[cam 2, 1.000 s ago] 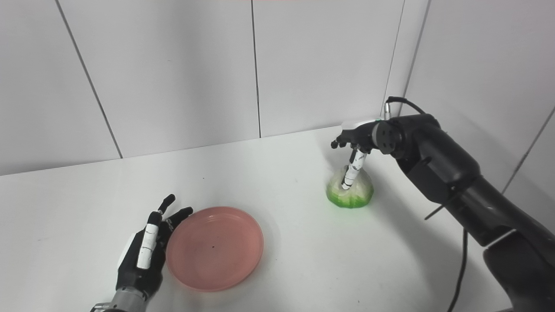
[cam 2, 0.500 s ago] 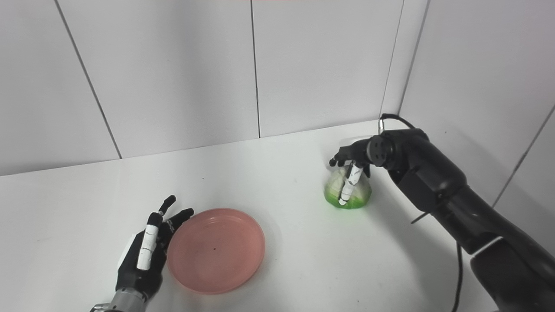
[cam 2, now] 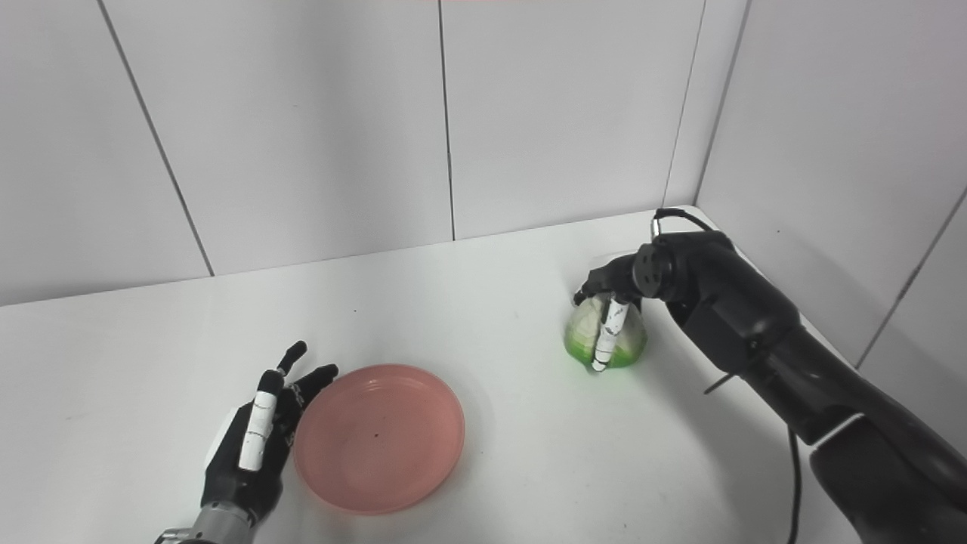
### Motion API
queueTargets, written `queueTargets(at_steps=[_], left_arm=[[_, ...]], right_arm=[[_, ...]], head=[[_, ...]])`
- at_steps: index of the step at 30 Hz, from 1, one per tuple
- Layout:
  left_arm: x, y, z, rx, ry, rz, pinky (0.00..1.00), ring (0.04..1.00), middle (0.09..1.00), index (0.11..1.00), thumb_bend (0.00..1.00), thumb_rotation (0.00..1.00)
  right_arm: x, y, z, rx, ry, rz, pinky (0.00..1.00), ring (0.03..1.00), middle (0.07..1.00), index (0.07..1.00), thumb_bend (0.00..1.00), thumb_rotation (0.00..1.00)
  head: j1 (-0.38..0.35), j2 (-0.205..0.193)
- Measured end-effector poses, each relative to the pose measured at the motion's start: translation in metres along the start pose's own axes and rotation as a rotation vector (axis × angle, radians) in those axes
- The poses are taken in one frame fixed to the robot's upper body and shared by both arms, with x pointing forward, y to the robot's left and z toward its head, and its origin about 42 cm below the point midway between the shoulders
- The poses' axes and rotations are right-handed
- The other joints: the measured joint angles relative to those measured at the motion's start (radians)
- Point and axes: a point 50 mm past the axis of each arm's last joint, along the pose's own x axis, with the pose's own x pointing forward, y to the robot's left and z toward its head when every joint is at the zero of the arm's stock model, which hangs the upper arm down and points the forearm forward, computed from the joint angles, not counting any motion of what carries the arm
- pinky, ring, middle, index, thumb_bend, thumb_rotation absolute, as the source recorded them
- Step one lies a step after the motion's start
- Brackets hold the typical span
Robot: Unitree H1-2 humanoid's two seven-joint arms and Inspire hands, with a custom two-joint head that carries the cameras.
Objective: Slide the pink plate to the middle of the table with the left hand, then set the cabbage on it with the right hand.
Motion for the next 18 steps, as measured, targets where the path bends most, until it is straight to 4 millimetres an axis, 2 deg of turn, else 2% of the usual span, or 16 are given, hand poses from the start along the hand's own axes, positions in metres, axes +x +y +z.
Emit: queueTargets(at_steps=[3,5,6,7,10,11,12,13,16,17,18], left_arm=[[0.0,0.0,0.0,0.001,0.0,0.0,0.94,0.875,0.775,0.94,0.86,0.86],[0.0,0.0,0.0,0.001,0.001,0.0,0.94,0.876,0.775,0.94,0.86,0.86],[0.0,0.0,0.0,0.001,0.001,0.0,0.94,0.875,0.774,0.938,0.86,0.86],[0.0,0.0,0.0,0.002,0.001,-0.001,0.93,0.871,0.771,0.937,0.86,0.87],[0.0,-0.001,0.0,0.007,0.001,-0.002,0.92,0.87,0.767,0.937,0.85,0.87],[0.0,0.0,0.0,0.008,0.002,-0.002,0.92,0.87,0.767,0.937,0.85,0.87],[0.0,0.0,0.0,0.008,0.002,-0.002,0.92,0.87,0.767,0.938,0.84,0.87],[0.0,0.0,0.0,0.008,0.002,-0.002,0.92,0.87,0.767,0.938,0.84,0.87],[-0.001,0.0,0.0,0.009,0.002,-0.001,0.92,0.871,0.766,0.935,0.86,0.86],[-0.001,0.0,0.0,0.009,0.003,-0.001,0.93,0.87,0.765,0.933,0.86,0.86],[-0.001,0.0,0.0,0.009,0.003,-0.001,0.93,0.87,0.764,0.933,0.86,0.86]], right_arm=[[0.002,0.003,0.002,-0.03,0.026,-0.019,0.63,0.789,0.856,0.882,1.0,0.16],[0.004,0.005,0.003,-0.061,0.047,-0.048,0.62,0.777,0.846,0.876,0.99,0.15],[0.004,0.005,0.004,-0.069,0.052,-0.059,0.57,0.718,0.794,0.853,0.97,0.13],[0.005,0.006,0.004,-0.075,0.057,-0.072,0.47,0.612,0.71,0.832,0.94,0.1],[0.008,0.01,0.0,-0.071,0.06,-0.131,0.32,0.433,0.576,0.758,0.89,0.03],[0.009,0.012,-0.002,-0.064,0.06,-0.149,0.3,0.409,0.558,0.733,0.87,0.02],[0.009,0.013,-0.004,-0.056,0.06,-0.162,0.28,0.385,0.51,0.713,0.67,0.01],[0.009,0.013,-0.006,-0.049,0.061,-0.172,0.27,0.376,0.498,0.707,0.62,0.0],[0.009,0.015,-0.009,-0.045,0.054,-0.186,0.25,0.351,0.483,0.649,0.58,0.0],[0.01,0.016,-0.009,-0.055,0.046,-0.192,0.25,0.342,0.482,0.572,0.55,0.0],[0.01,0.016,-0.01,-0.06,0.041,-0.201,0.25,0.337,0.481,0.532,0.54,0.0]], head=[[0.0,0.0],[0.0,0.002],[0.0,0.002],[0.003,0.005],[0.005,0.006],[0.005,0.006],[0.005,0.006],[0.005,0.006],[0.006,0.008],[0.006,0.008],[0.006,0.008]])
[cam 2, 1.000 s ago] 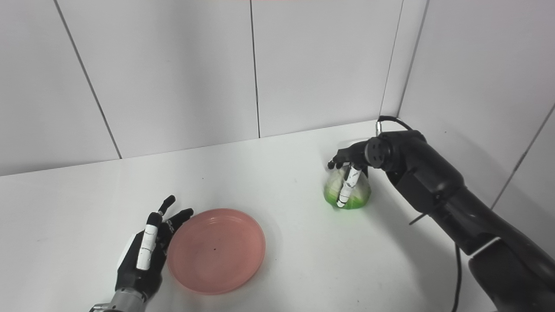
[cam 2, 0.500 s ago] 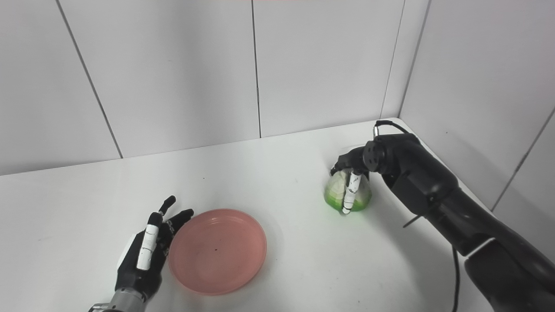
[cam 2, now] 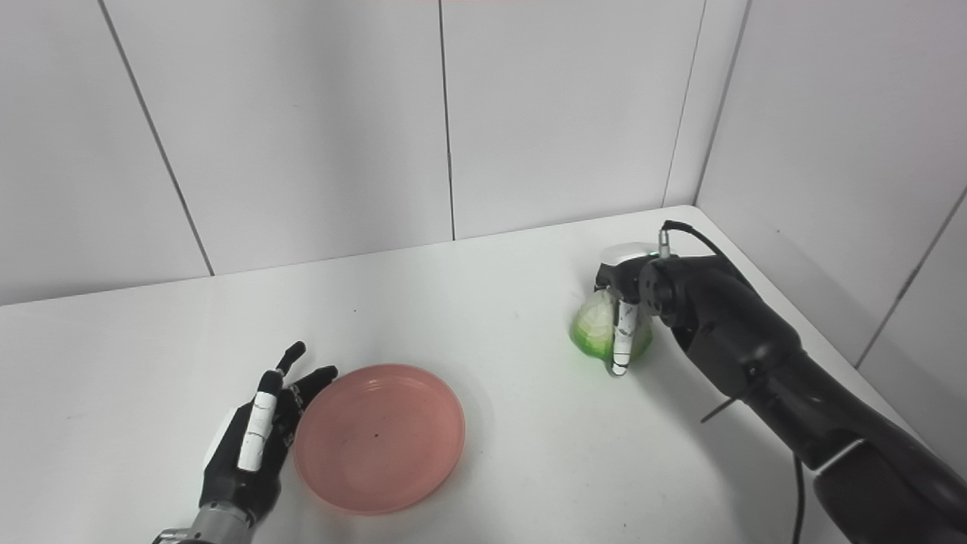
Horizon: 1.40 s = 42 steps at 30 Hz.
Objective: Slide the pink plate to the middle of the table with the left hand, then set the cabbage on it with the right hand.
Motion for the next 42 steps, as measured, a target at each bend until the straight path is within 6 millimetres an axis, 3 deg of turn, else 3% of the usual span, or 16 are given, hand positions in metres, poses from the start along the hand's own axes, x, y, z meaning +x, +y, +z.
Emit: queueTargets(at_steps=[10,18,26,29,34,42], left_arm=[[0.0,-0.001,0.0,0.003,0.001,-0.002,0.94,0.876,0.765,0.939,0.85,0.87],[0.0,-0.001,0.0,0.003,0.002,-0.004,0.94,0.869,0.764,0.938,0.84,0.87],[0.0,-0.002,0.0,0.006,0.003,-0.007,0.93,0.874,0.773,0.946,0.84,0.88],[0.0,-0.003,0.0,0.017,0.005,-0.007,0.92,0.872,0.776,0.941,0.83,0.88],[0.001,-0.006,0.0,0.024,0.005,-0.004,0.94,0.868,0.776,0.929,0.85,0.88],[0.002,-0.019,-0.002,0.03,0.001,0.034,0.89,0.939,0.935,0.92,0.88,0.9]], right_arm=[[-0.001,0.004,-0.01,0.103,-0.051,-0.021,0.25,0.32,0.444,0.522,0.53,0.0],[-0.015,0.001,0.002,0.144,-0.157,0.022,0.26,0.337,0.443,0.528,0.53,0.0],[-0.038,-0.035,0.01,0.148,-0.237,-0.01,0.34,0.409,0.467,0.51,0.53,0.0],[-0.045,-0.05,0.015,0.14,-0.264,-0.027,0.28,0.349,0.435,0.531,0.53,0.0],[-0.056,-0.058,0.03,0.119,-0.327,-0.028,0.26,0.337,0.437,0.537,0.52,0.01],[-0.069,-0.071,0.063,0.091,-0.442,-0.049,0.24,0.336,0.442,0.529,0.53,0.01]], head=[[0.006,0.002],[0.005,0.005],[0.034,0.011],[0.06,0.017],[0.118,0.028],[0.166,0.029]])
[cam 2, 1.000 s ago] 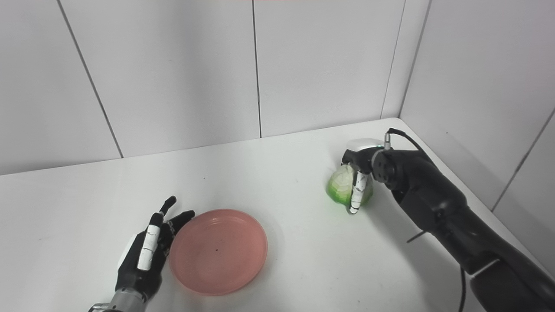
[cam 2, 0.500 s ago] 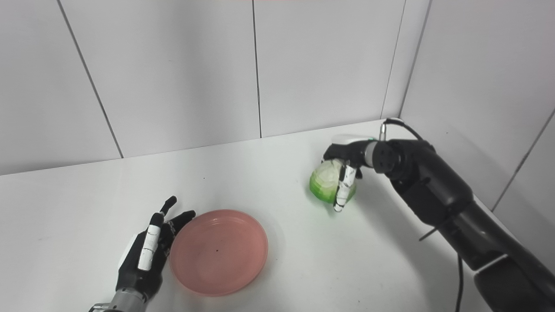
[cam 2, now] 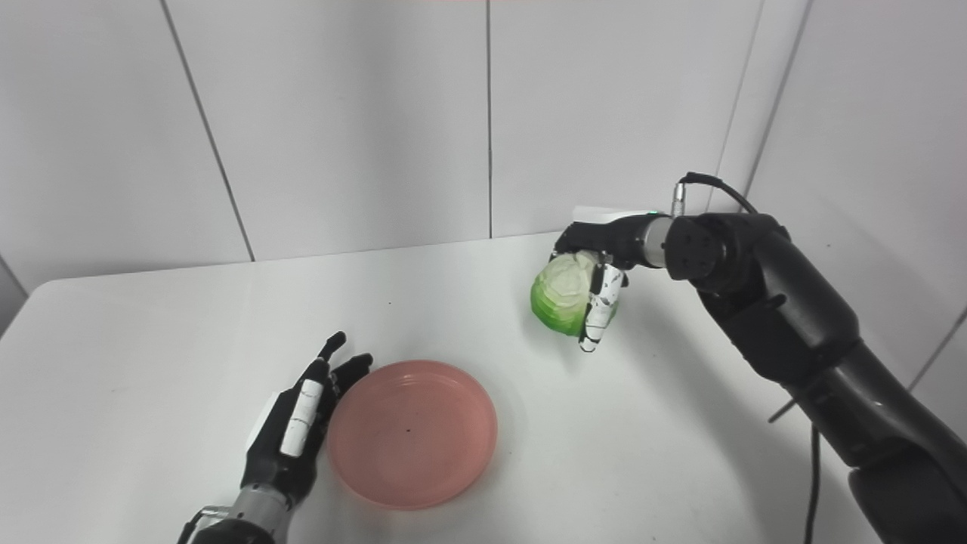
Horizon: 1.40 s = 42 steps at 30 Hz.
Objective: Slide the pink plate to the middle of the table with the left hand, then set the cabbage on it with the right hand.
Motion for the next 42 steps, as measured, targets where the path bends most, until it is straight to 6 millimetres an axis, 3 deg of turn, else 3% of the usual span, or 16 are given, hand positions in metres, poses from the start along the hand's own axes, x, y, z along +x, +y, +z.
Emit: queueTargets(at_steps=[6,18,23,28,32,42], left_arm=[[0.002,-0.015,-0.005,0.012,-0.029,0.036,0.91,0.976,0.986,0.939,0.88,0.92],[0.002,-0.017,-0.007,0.033,-0.041,0.043,0.92,0.978,1.0,0.946,0.9,0.93],[0.002,-0.018,-0.008,0.031,-0.044,0.043,0.91,0.972,1.0,0.945,0.92,0.92],[0.002,-0.018,-0.008,0.03,-0.044,0.047,0.87,0.961,0.991,0.937,0.92,0.92],[0.003,-0.021,-0.007,0.028,-0.043,0.059,0.87,0.962,0.993,0.94,0.91,0.93],[0.003,-0.022,-0.006,0.03,-0.038,0.065,0.88,0.965,0.979,0.936,0.87,0.94]], right_arm=[[-0.006,-0.005,0.039,-0.042,-0.135,-0.033,0.31,0.394,0.453,0.51,0.53,0.01],[-0.018,0.011,0.103,-0.143,-0.315,-0.034,0.29,0.373,0.445,0.524,0.53,0.0],[-0.016,0.019,0.118,-0.155,-0.351,-0.007,0.36,0.437,0.473,0.505,0.53,0.0],[-0.011,0.027,0.134,-0.181,-0.377,0.01,0.31,0.396,0.463,0.512,0.53,0.0],[-0.008,0.035,0.144,-0.201,-0.396,0.041,0.37,0.431,0.471,0.506,0.53,0.0],[0.002,0.051,0.151,-0.242,-0.374,0.093,0.33,0.416,0.471,0.508,0.53,0.0]], head=[[0.037,-0.003],[0.069,-0.011],[0.074,-0.008],[0.078,-0.002],[0.083,0.008],[0.091,0.017]])
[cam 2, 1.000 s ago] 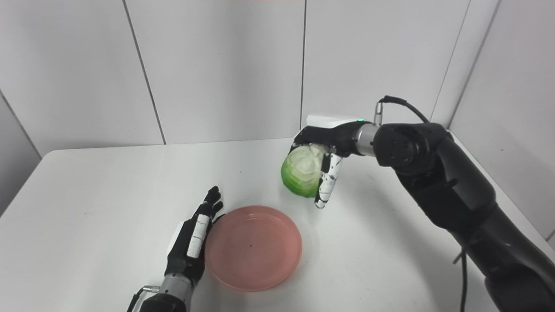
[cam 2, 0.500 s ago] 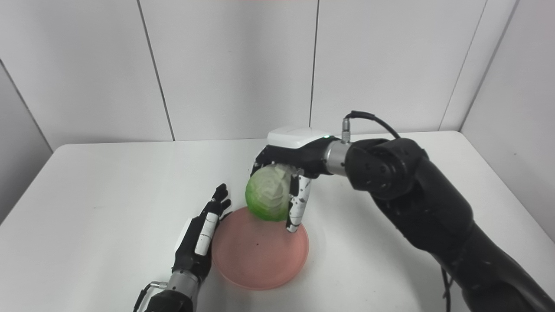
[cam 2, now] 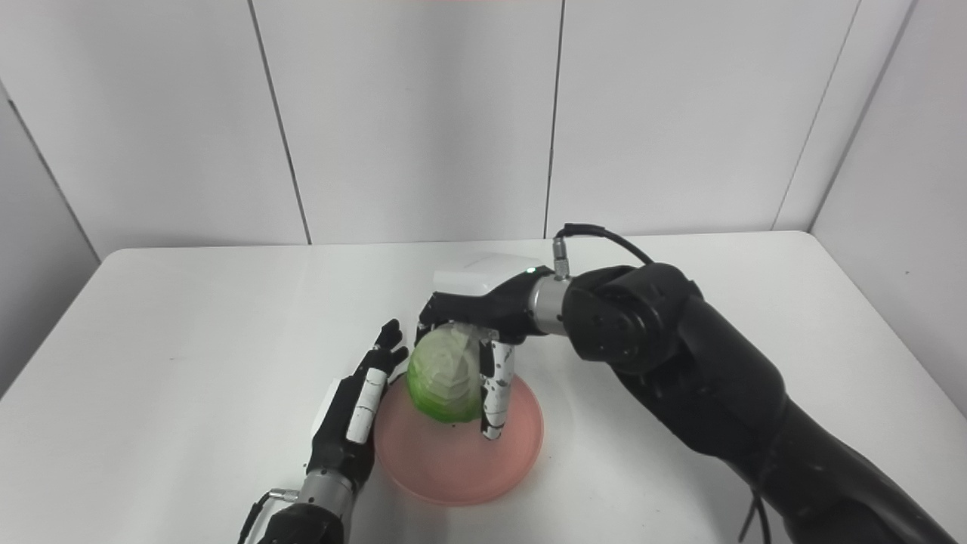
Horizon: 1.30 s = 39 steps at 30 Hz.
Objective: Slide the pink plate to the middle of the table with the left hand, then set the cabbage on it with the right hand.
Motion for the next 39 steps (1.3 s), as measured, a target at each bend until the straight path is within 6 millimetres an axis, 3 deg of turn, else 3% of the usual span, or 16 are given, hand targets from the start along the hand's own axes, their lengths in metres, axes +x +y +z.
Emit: queueTargets(at_steps=[12,29,34,35,38,39], left_arm=[[0.0,-0.001,0.001,-0.003,0.003,0.001,0.88,0.966,0.928,0.936,0.87,0.95],[0.0,-0.001,0.001,-0.003,0.005,-0.004,0.88,0.975,0.902,0.942,0.86,0.95],[0.0,-0.001,0.002,-0.003,0.008,-0.006,0.88,0.978,0.92,0.949,0.87,0.94],[0.0,-0.001,0.002,-0.003,0.01,-0.007,0.88,0.984,0.939,0.958,0.87,0.94],[0.0,-0.002,0.003,-0.003,0.015,-0.008,0.89,0.997,0.99,0.986,0.9,0.94],[0.0,-0.002,0.003,-0.003,0.017,-0.009,0.89,0.999,0.995,0.995,0.9,0.95]], right_arm=[[0.026,0.033,-0.004,0.007,0.005,0.079,0.37,0.43,0.472,0.502,0.53,0.0],[0.04,0.069,-0.012,-0.054,-0.019,0.047,0.34,0.41,0.453,0.527,0.53,0.01],[0.042,0.076,-0.013,-0.1,-0.046,-0.016,0.4,0.498,0.486,0.499,0.53,0.01],[0.042,0.078,-0.014,-0.111,-0.049,-0.024,0.45,0.549,0.566,0.497,0.53,0.07],[0.041,0.083,-0.015,-0.148,-0.052,-0.056,0.53,0.637,0.688,0.612,0.84,0.17],[0.04,0.084,-0.015,-0.165,-0.053,-0.06,0.62,0.705,0.73,0.654,0.91,0.19]], head=[[0.003,0.008],[0.0,0.011],[0.0,0.012],[0.0,0.012],[-0.002,0.014],[-0.002,0.014]])
